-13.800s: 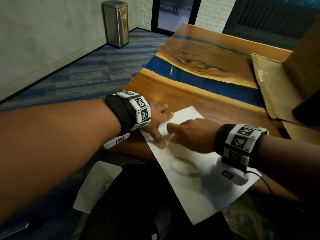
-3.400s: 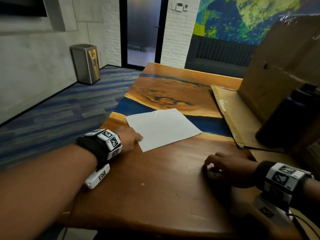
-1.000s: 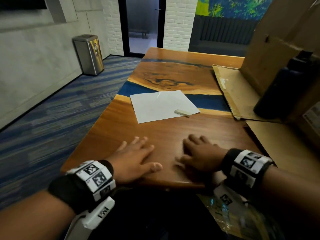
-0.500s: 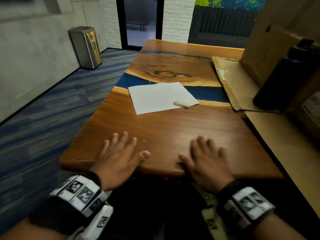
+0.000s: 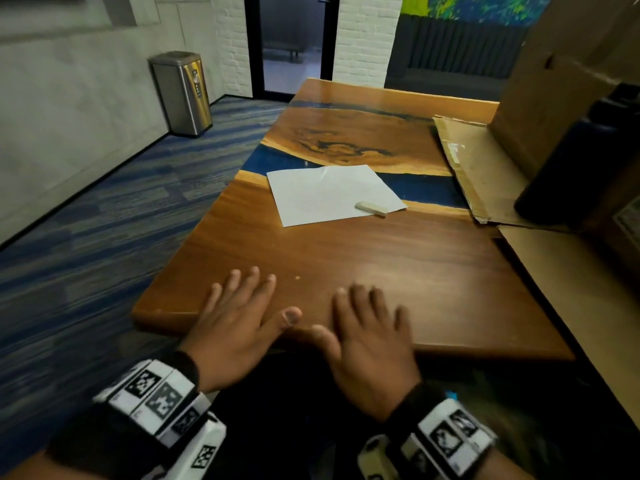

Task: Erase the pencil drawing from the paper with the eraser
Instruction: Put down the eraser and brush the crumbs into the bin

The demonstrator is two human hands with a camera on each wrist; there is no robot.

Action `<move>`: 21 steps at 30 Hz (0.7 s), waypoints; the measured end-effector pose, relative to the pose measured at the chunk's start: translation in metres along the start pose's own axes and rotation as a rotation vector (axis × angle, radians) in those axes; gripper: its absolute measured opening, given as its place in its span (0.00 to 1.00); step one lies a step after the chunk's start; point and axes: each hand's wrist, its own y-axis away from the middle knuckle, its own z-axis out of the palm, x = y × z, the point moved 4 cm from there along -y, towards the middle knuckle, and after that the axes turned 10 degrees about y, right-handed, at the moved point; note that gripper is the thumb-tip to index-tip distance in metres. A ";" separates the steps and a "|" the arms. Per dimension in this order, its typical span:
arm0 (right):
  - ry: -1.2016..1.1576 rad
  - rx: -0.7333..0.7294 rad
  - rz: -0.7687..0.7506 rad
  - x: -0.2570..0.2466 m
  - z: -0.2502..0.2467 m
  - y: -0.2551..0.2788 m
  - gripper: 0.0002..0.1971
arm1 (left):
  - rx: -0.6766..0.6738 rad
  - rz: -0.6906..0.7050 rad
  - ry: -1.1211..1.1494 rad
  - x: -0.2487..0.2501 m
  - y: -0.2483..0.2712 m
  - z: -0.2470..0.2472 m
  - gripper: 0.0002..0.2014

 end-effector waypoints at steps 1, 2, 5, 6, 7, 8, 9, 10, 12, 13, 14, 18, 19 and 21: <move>-0.101 0.012 -0.115 -0.022 -0.005 -0.003 0.35 | -0.011 0.040 0.089 0.012 -0.006 0.000 0.55; -0.284 0.013 -0.212 -0.033 -0.016 -0.006 0.32 | 0.002 0.076 0.165 0.021 -0.011 -0.004 0.55; -0.775 0.010 -0.115 0.000 -0.062 -0.016 0.31 | 0.070 0.077 0.237 0.021 -0.027 -0.036 0.51; -0.696 0.029 -0.036 0.024 -0.074 -0.017 0.32 | 0.069 0.042 0.207 0.012 -0.030 -0.048 0.51; -0.553 0.027 0.036 0.051 -0.084 -0.019 0.34 | 0.057 -0.011 0.169 0.002 -0.032 -0.060 0.52; -0.394 -0.015 0.107 0.081 -0.092 -0.021 0.35 | 0.041 -0.069 0.126 -0.009 -0.033 -0.071 0.53; -0.227 -0.110 0.163 0.103 -0.096 -0.023 0.36 | 0.021 -0.123 0.080 -0.018 -0.035 -0.080 0.54; -0.083 -0.233 0.194 0.121 -0.093 -0.024 0.37 | -0.008 -0.167 0.021 -0.024 -0.036 -0.087 0.55; 0.051 -0.420 0.190 0.132 -0.082 -0.023 0.34 | -0.057 -0.201 -0.107 -0.026 -0.046 -0.092 0.56; 0.095 -0.443 0.174 0.123 -0.076 -0.022 0.28 | -0.075 -0.207 -0.151 -0.024 -0.053 -0.092 0.57; 0.135 -0.421 0.135 0.110 -0.069 -0.024 0.23 | -0.097 -0.217 -0.177 -0.019 -0.060 -0.090 0.58; 0.105 -0.353 -0.187 0.027 -0.049 -0.023 0.41 | -0.222 -0.194 -0.223 0.011 -0.082 -0.065 0.55; -0.029 -0.347 -0.281 0.012 -0.057 -0.021 0.41 | -0.271 -0.116 -0.220 0.022 -0.083 -0.059 0.51; -0.292 -0.288 -0.305 0.015 -0.076 -0.026 0.33 | -0.386 0.052 -0.121 0.043 -0.076 -0.056 0.46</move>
